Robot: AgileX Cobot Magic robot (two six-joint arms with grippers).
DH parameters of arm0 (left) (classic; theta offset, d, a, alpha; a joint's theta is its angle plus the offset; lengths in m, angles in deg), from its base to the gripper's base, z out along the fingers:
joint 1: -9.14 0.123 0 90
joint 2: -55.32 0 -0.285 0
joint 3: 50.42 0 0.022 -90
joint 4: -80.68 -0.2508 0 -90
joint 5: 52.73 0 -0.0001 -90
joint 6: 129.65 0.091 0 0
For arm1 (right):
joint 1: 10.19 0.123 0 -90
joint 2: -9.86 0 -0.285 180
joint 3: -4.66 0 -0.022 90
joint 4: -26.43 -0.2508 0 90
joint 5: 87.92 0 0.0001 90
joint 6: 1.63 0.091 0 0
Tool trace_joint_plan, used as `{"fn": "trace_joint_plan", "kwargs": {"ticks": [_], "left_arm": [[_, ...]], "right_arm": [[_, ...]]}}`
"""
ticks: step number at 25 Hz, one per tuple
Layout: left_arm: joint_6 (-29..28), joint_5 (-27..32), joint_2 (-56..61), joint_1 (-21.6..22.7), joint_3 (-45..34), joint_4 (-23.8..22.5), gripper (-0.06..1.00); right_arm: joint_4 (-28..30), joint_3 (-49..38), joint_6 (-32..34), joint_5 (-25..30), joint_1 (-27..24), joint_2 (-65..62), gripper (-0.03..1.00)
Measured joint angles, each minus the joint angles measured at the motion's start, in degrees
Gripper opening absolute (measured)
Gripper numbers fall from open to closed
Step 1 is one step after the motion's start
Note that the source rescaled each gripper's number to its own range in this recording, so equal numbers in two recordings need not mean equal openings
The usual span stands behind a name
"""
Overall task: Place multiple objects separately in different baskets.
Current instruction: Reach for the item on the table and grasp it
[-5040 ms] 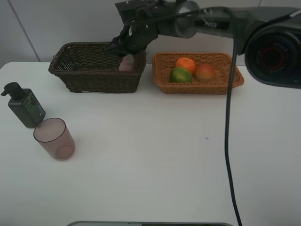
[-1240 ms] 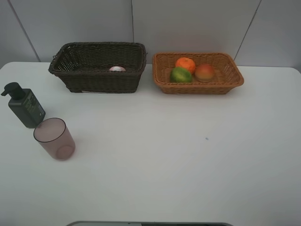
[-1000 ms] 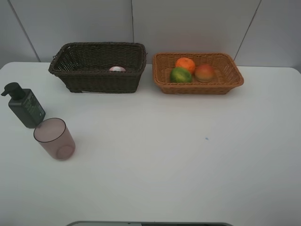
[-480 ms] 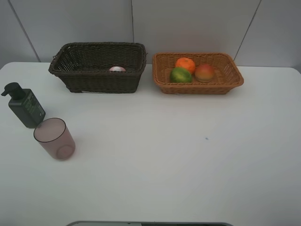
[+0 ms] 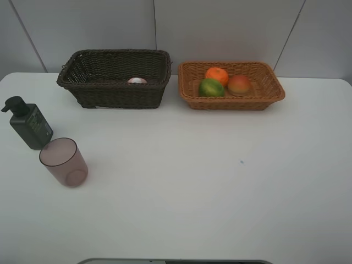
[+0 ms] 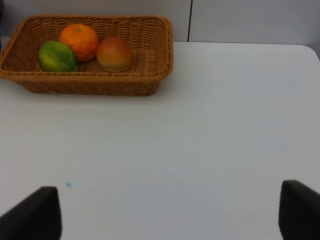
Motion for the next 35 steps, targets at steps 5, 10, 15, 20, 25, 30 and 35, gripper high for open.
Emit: {"fn": "trace_joint_plan", "kwargs": {"ticks": [5,10,15,20,25,30,35], "left_arm": [[0.0,0.0,0.0,0.0,0.0,0.0,0.98],[0.0,0.0,0.0,0.0,0.0,0.0,0.98],[0.1,0.0,0.0,0.0,0.0,-0.1,0.98],[0.1,-1.8,-7.1,0.0,1.4,-2.7,0.98],[0.1,-6.7,-26.2,0.0,7.6,-3.7,0.98],[0.1,-8.2,-48.7,0.0,16.9,-3.2,0.98],[0.1,-8.2,-66.5,0.0,27.1,0.3,0.98]], "right_arm": [[0.0,0.0,0.0,0.0,0.0,0.0,0.86],[0.0,0.0,0.0,0.0,0.0,0.0,0.86],[0.0,0.0,0.0,0.0,0.0,0.0,0.86],[0.0,0.0,0.0,0.0,0.0,0.0,0.86],[0.0,0.0,0.0,0.0,0.0,0.0,0.86],[0.0,0.0,0.0,0.0,0.0,0.0,0.86],[0.0,0.0,0.0,0.0,0.0,0.0,0.86]]}}
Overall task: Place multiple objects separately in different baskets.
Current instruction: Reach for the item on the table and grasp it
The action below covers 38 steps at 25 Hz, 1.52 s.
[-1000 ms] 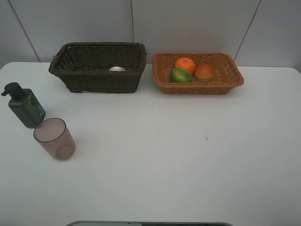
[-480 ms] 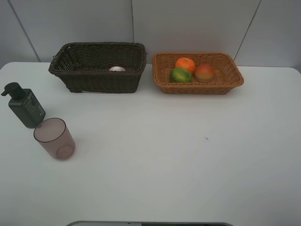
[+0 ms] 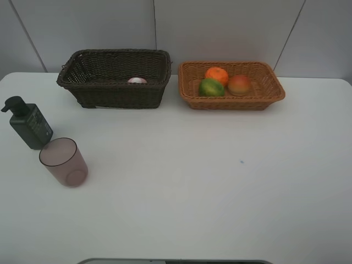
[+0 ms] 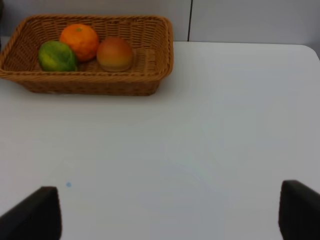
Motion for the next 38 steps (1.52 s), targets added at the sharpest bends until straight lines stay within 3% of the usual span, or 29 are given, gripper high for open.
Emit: {"fn": "trace_joint_plan", "kwargs": {"ticks": [5,12,38], "left_arm": [[0.0,4.5,-11.1,2.4,8.4,1.7,0.98],[0.3,5.6,-17.9,7.2,10.1,2.5,0.98],[2.8,-5.6,-37.7,7.3,10.2,3.4,0.98]], "right_arm": [[0.0,0.0,0.0,0.0,0.0,0.0,0.86],[0.0,0.0,0.0,0.0,0.0,0.0,0.86],[0.0,0.0,0.0,0.0,0.0,0.0,0.86]]}}
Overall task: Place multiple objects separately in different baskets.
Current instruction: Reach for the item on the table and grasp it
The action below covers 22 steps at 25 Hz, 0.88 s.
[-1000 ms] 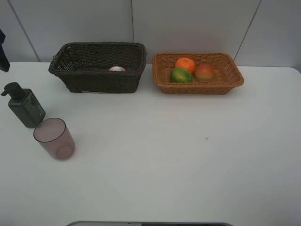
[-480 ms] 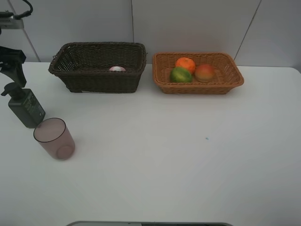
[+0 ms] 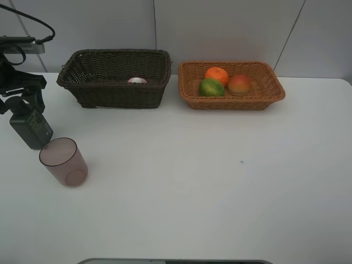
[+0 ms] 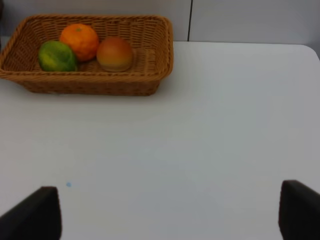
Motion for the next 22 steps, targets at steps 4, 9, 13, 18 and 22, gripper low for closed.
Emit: {"fn": "trace_joint_plan", "kwargs": {"ticks": [4,9,13,18,22], "left_arm": [[0.0,-1.8,-2.9,0.0,-0.2,0.7,0.98],[0.0,-3.2,-5.4,0.0,-0.2,1.3,0.98],[0.0,-3.4,-5.4,0.0,-0.2,1.5,0.98],[0.0,-3.5,-5.4,0.0,-0.2,1.5,0.65],[0.0,-3.9,-5.4,0.0,-0.1,1.2,0.52]], "right_arm": [[0.0,0.0,0.0,0.0,0.0,0.0,0.86],[0.0,0.0,0.0,0.0,0.0,0.0,0.86],[0.0,0.0,0.0,0.0,0.0,0.0,0.86],[0.0,0.0,0.0,0.0,0.0,0.0,0.86],[0.0,0.0,0.0,0.0,0.0,0.0,0.86]]}}
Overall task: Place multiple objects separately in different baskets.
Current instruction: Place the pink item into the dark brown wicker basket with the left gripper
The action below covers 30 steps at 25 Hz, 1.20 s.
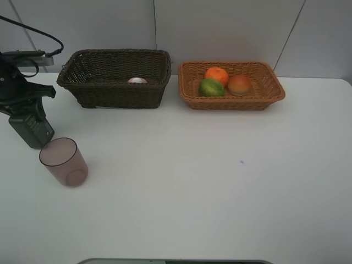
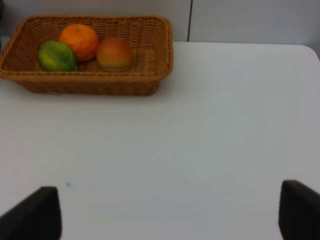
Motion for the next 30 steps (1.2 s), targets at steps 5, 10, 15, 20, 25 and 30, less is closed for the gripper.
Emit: {"fn": "trace_joint_plan", "kwargs": {"ticks": [5,10,15,20,25,30], "left_arm": [[0.0,0.0,0.0,0.0,0.0,0.0,0.52],[0.0,-0.1,0.0,0.0,0.0,0.0,0.52],[0.0,-0.1,0.1,0.0,0.0,0.0,0.52],[0.0,1.7,2.9,-0.8,1.1,0.7,0.52],[-0.4,6.2,6.3,-4.1,8.5,1.1,0.52],[-1.2,9.2,6.4,-9.1,17.9,1.0,0.52]], "right_arm": [[0.0,0.0,0.0,0.0,0.0,0.0,0.86],[0.0,0.0,0.0,0.0,0.0,0.0,0.86],[0.0,0.0,0.0,0.0,0.0,0.0,0.86],[0.0,0.0,0.0,0.0,0.0,0.0,0.86],[0.0,0.0,0.0,0.0,0.0,0.0,0.86],[0.0,0.0,0.0,0.0,0.0,0.0,0.86]]}}
